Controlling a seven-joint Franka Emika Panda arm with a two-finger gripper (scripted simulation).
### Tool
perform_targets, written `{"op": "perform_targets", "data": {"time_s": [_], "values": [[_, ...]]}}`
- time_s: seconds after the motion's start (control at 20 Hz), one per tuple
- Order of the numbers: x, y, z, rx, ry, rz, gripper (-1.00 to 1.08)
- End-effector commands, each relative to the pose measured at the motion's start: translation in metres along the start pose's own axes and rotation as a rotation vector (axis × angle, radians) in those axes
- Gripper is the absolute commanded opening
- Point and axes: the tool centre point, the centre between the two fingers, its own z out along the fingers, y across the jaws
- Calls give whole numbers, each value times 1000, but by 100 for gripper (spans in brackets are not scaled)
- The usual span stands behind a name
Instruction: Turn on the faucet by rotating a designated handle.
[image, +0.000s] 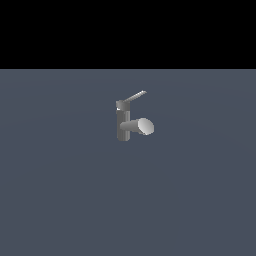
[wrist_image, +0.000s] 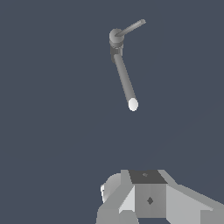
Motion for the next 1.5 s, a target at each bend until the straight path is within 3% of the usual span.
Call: {"op": "perform_targets", "data": {"time_s": [0.0,0.7,1.45], "values": [[0,0,0,0,0,0,-100],[30,-16,28,-2,0,113,-100],[126,-42,108,-8,0,438,-100]]}}
